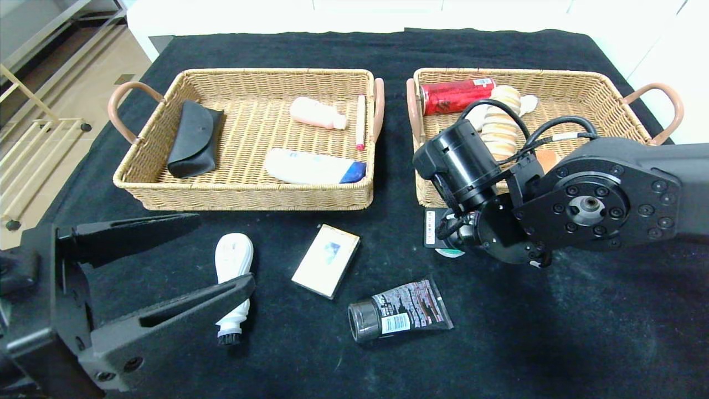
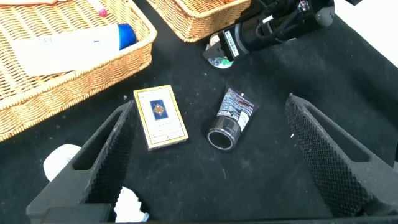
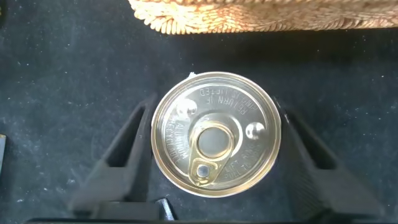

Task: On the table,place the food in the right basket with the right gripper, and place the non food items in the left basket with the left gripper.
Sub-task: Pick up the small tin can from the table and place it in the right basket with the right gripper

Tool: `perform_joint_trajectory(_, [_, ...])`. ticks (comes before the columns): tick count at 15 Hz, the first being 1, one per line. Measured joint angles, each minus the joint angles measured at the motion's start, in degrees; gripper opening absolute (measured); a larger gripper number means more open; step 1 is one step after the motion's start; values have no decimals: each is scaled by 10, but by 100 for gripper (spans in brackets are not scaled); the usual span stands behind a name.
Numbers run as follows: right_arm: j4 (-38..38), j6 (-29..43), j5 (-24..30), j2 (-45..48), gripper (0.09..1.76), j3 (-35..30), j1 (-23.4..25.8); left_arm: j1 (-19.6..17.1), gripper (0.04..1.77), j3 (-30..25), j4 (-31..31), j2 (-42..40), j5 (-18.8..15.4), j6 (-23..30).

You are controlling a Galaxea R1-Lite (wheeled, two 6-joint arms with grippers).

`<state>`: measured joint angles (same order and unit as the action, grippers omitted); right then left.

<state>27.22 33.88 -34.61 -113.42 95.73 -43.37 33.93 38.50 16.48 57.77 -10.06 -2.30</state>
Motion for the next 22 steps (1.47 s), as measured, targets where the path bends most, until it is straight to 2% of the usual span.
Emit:
perform_joint_trajectory(6, [0,0,2,-2,118,-1,0,0,172,0,0,47,0,-1])
perform_joint_trajectory(11, [1,8,1,-4,118,-2,0,0,172,-1,0,9,0,-2])
perform_joint_trajectory(17, [7,7,3,10,117,-3,-6,0,172,-2,0,2,0,-2])
perform_joint_trajectory(22, [52,6,3,60,117,-6,-18,0,172,-2,0,2,0,-2])
